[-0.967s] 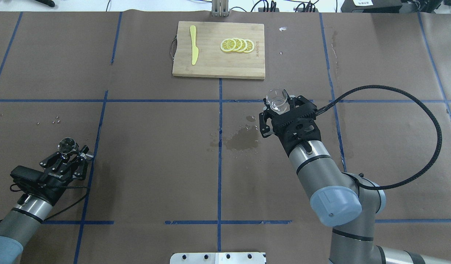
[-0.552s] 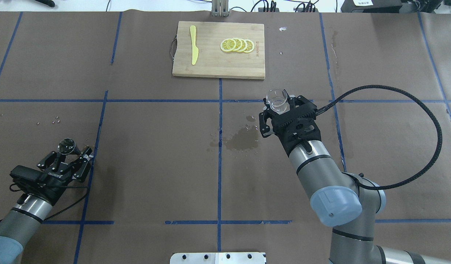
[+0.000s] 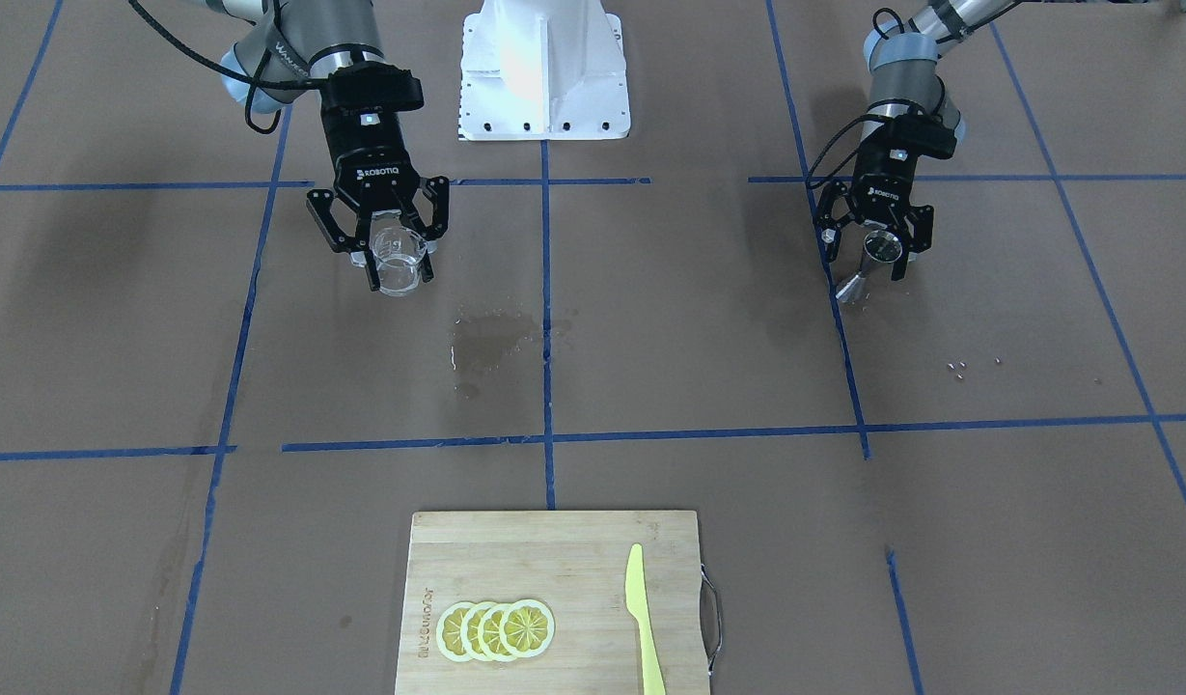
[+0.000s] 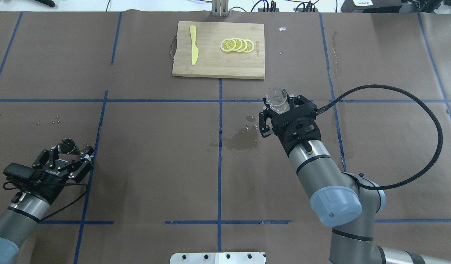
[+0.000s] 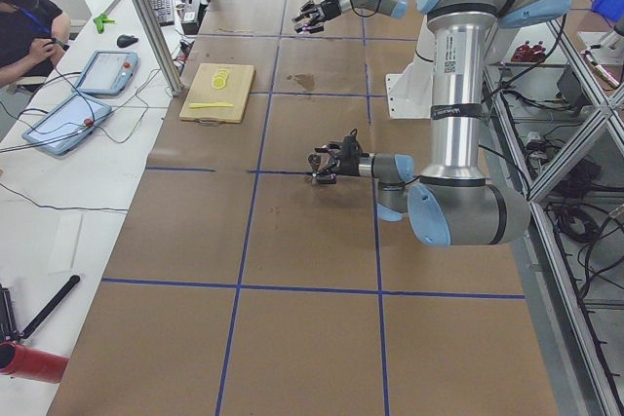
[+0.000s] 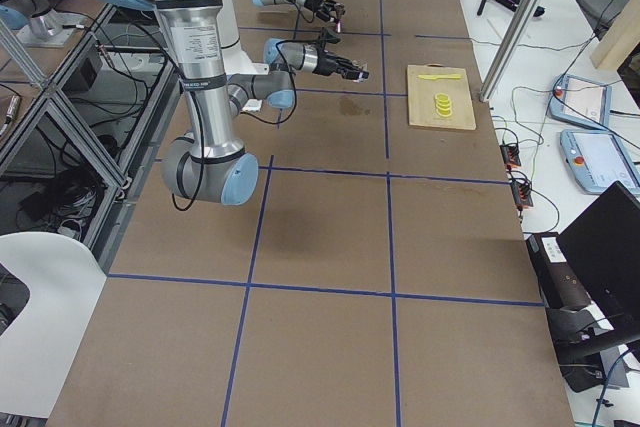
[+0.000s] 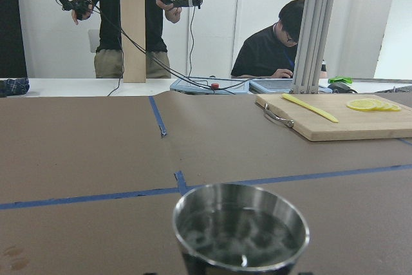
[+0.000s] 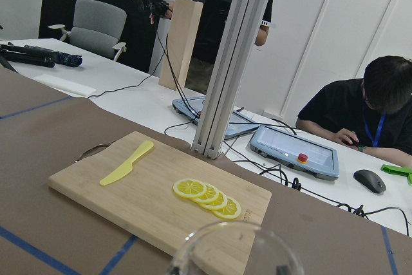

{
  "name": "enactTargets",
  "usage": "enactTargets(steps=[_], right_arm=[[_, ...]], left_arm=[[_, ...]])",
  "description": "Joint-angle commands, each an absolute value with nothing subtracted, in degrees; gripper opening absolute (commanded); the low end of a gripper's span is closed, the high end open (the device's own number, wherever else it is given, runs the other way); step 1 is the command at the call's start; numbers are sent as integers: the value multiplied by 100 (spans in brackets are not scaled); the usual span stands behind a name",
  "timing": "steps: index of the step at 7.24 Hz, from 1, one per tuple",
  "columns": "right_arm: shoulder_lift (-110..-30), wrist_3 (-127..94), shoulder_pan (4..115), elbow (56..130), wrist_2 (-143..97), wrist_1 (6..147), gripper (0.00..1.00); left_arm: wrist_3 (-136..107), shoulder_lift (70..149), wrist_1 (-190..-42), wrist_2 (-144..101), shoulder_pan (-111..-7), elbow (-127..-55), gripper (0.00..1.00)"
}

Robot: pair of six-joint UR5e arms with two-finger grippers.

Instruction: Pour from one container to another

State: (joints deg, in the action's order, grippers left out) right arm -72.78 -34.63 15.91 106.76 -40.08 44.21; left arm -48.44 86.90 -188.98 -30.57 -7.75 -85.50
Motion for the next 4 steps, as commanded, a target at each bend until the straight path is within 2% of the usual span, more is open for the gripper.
enactTargets(steps=[1,4], right_arm=[[-7277,-3463,1591,10679,-4008,4421,0],[-7277,-3463,1591,10670,-4008,4421,0]], left_arm=[[-4825,8587,-18914,-3059,-800,-8797,100],[-4799,8077,-18914,-3076,-835,-9412,100]])
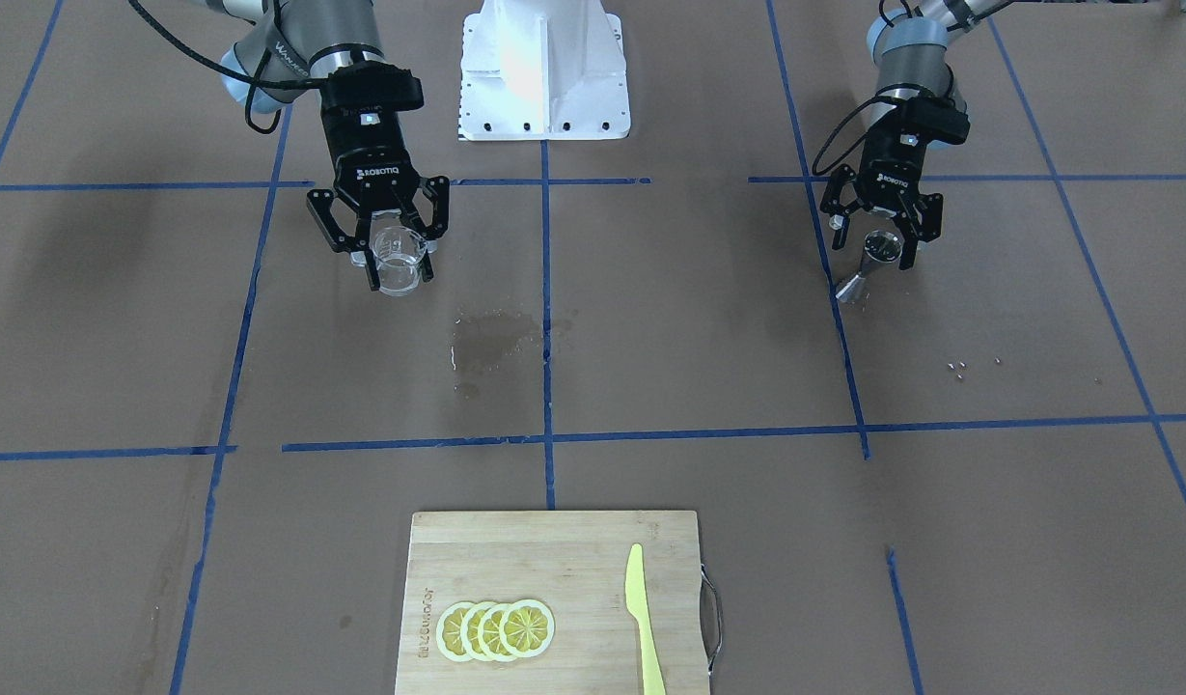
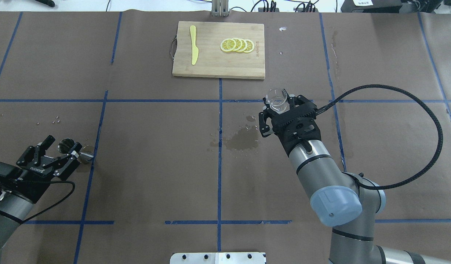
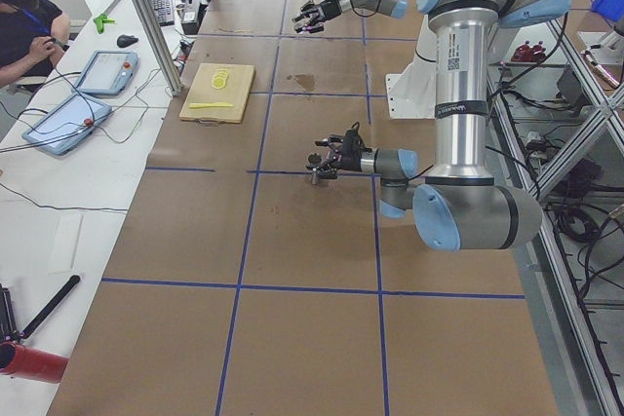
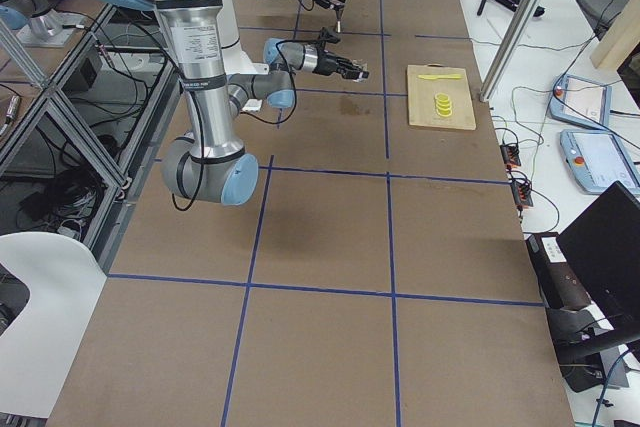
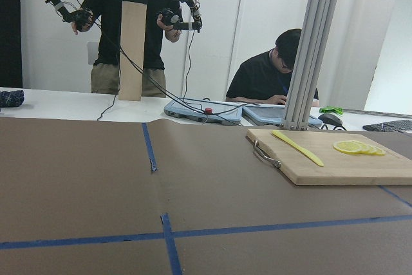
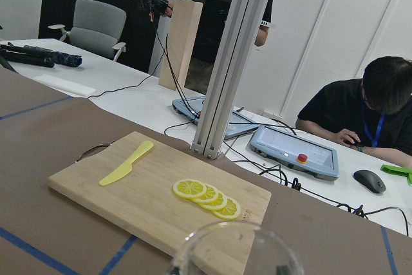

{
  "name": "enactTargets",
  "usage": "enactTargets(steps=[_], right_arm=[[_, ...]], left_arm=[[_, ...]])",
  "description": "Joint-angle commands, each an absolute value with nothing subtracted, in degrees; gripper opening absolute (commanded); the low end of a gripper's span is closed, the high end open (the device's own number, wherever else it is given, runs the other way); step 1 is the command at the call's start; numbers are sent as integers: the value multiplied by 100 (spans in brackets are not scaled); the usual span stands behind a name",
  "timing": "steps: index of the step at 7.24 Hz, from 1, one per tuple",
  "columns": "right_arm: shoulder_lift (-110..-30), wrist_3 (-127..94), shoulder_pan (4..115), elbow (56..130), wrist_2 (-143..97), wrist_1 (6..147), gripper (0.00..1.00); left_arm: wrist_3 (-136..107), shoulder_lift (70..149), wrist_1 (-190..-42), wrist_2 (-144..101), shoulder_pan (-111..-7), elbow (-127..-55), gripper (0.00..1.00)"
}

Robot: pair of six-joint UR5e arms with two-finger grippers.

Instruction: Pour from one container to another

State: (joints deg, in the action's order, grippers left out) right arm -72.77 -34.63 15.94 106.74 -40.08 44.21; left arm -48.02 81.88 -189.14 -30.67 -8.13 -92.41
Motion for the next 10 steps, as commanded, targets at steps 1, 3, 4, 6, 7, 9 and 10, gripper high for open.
enactTargets(steps=[1,3,4,6,7,9,10], right_arm=[[-7286,-3463,1591,10670,-4008,4421,0],[-7286,-3463,1600,10661,-4008,4421,0],[-7286,-3463,1600,10661,-4008,4421,0],[-7286,-3463,1591,10652,-4008,4430,0],[-7286,-3463,1600,10652,-4008,4421,0],[-7286,-3489,1591,10626,-4008,4421,0],[-7286,-3507,1591,10626,-4008,4421,0]], left_arm=[[-4729,8060,-19114,-3146,-835,-9500,100],[-4298,8025,-19450,-3846,-1079,-9501,100],[-4272,7824,-19468,-4459,-1359,-9501,100],[-3756,7700,-19398,-5951,-2298,-9484,100],[-3483,7691,-19267,-6890,-2912,-9405,100],[-3201,7673,-18330,-8457,-3915,-9413,100],[-2999,7699,-17768,-9038,-4294,-9439,100]])
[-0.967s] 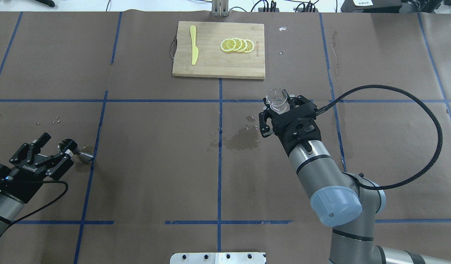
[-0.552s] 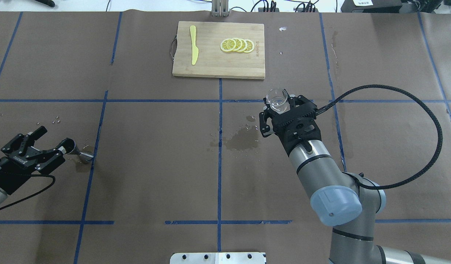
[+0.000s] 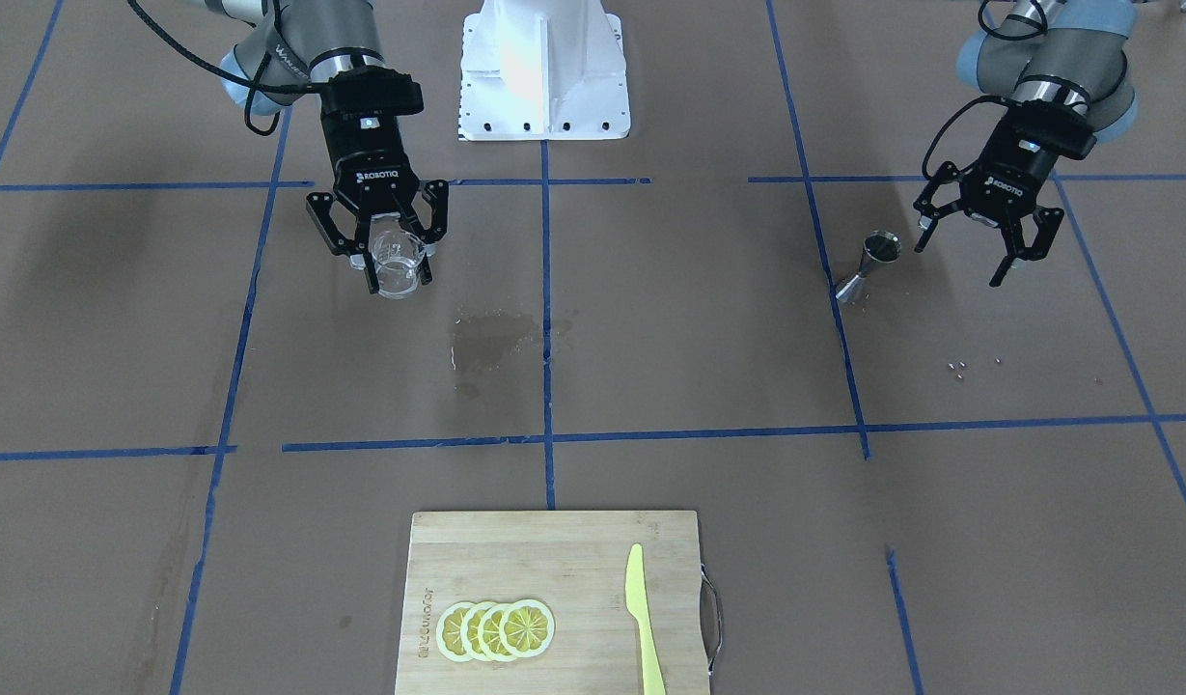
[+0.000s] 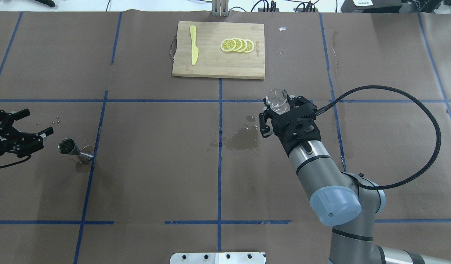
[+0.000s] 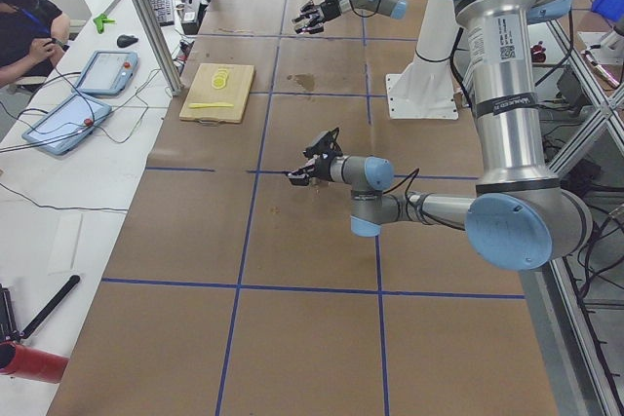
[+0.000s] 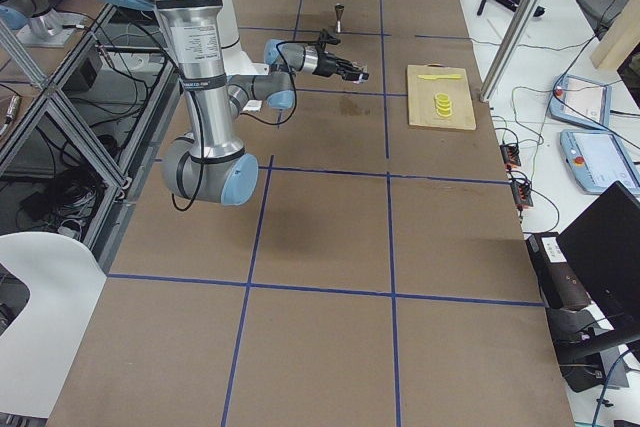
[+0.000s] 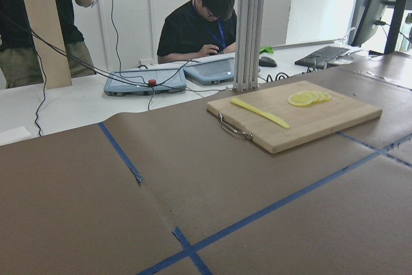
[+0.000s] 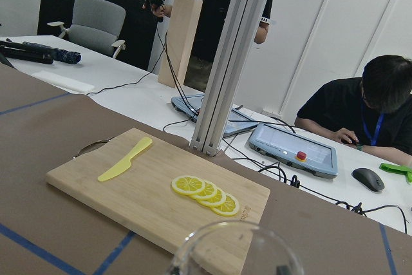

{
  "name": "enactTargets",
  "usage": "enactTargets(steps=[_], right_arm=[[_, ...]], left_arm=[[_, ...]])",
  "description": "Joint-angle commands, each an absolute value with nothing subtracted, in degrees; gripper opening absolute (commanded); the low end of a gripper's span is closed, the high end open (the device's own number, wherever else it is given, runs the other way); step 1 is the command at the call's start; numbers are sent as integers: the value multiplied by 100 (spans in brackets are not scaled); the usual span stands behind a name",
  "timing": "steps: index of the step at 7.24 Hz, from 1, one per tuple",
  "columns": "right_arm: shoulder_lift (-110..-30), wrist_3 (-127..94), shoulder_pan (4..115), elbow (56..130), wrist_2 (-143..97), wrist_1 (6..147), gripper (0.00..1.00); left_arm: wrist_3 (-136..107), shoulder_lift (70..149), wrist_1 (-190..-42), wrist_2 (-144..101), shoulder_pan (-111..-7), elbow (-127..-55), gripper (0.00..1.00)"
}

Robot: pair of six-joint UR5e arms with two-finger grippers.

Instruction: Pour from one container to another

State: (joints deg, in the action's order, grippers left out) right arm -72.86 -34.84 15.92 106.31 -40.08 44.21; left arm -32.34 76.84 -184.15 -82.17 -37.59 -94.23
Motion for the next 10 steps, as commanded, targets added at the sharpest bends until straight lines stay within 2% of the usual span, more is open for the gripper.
enactTargets(steps=[1,4,6,9,10], right_arm=[[-7295,-3516,1591,10635,-4008,4421,0],[-7304,-3516,1591,10661,-3973,4377,0],[-7295,-3516,1591,10670,-3973,4255,0],[-7304,-3516,1591,10652,-3973,4254,0],[-7321,-3516,1591,10661,-3973,4254,0]], left_arm=[[-2562,7699,-17354,-9853,-4907,-9448,100],[-534,8031,-14960,-11572,-6658,-9475,100],[286,8873,-12843,-11733,-7519,-9475,100],[1186,8842,-11449,-12065,-8251,-9370,100],[1169,8929,-10373,-12067,-8427,-9300,100]])
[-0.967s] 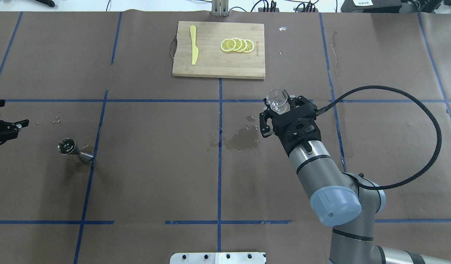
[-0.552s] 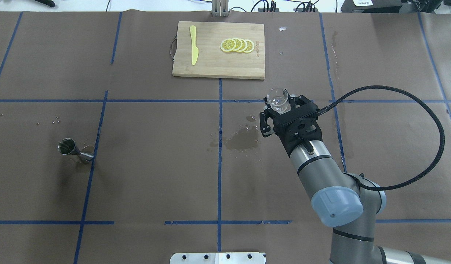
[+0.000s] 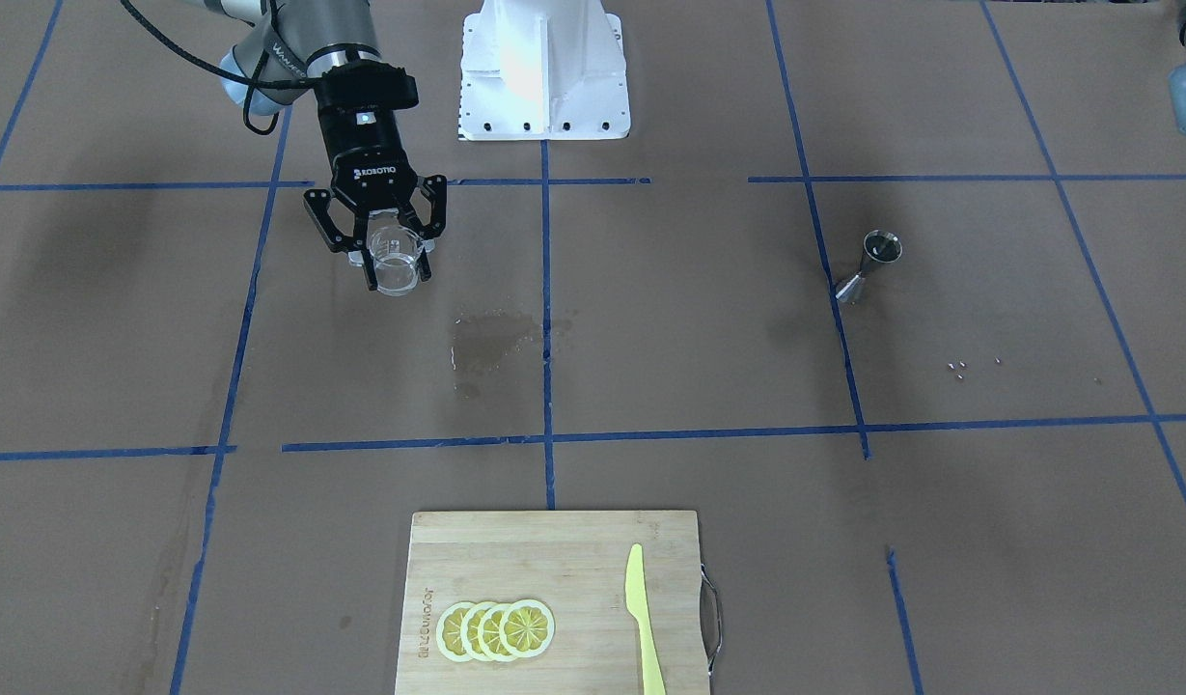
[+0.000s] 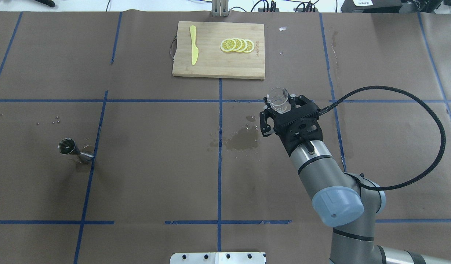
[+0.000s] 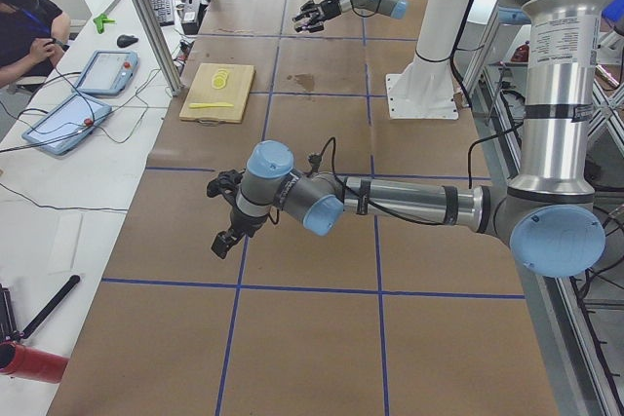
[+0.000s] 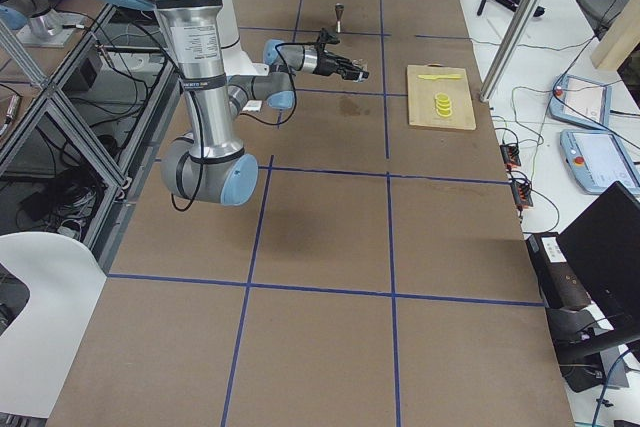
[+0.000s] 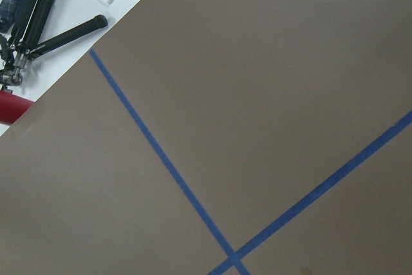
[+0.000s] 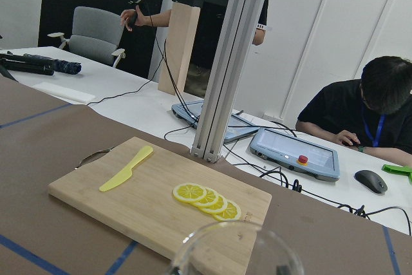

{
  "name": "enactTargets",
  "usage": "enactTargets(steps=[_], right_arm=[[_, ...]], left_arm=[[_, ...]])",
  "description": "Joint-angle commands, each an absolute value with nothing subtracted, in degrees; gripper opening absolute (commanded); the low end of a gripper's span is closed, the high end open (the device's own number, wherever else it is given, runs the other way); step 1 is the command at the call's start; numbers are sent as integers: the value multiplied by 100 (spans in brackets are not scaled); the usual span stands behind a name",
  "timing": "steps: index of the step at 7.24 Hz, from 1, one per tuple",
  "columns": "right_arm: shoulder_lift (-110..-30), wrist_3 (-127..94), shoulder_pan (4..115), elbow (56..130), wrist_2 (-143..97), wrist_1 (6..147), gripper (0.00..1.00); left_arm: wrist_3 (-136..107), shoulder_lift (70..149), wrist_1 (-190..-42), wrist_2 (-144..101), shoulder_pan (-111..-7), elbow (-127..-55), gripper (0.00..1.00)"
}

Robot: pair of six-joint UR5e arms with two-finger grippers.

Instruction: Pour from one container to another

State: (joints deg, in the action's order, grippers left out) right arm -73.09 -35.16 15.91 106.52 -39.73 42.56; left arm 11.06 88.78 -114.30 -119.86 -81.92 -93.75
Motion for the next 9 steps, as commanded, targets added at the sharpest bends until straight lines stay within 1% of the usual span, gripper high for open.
enactTargets(steps=[1,2,3,4,5,7,8,9], right_arm=[[-7321,-3507,1591,10652,-3973,4263,0],[-7304,-3507,1591,10644,-3981,4263,0],[-7321,-3507,1591,10635,-3981,4263,0],[-7321,-3516,1591,10626,-3981,4263,0],[-7321,-3516,1591,10652,-3990,4254,0],[-7374,-3516,1591,10687,-3999,4254,0],[-7487,-3516,1600,10731,-4008,4106,0],[-7862,-3507,1600,10731,-4025,3626,0]], left_arm=[[1152,9504,-9057,-12059,-8516,-9038,100],[1134,9553,-8670,-12128,-8908,-8992,100],[1134,9267,-8657,-12825,-9530,-8948,100],[1142,8916,-8762,-13467,-9788,-8947,100],[1151,8816,-8911,-13491,-9800,-9008,100],[1116,8912,-8930,-13465,-9782,-9070,100],[1125,8938,-8921,-13456,-9756,-9079,100],[1134,8938,-8938,-13456,-9747,-9079,100]])
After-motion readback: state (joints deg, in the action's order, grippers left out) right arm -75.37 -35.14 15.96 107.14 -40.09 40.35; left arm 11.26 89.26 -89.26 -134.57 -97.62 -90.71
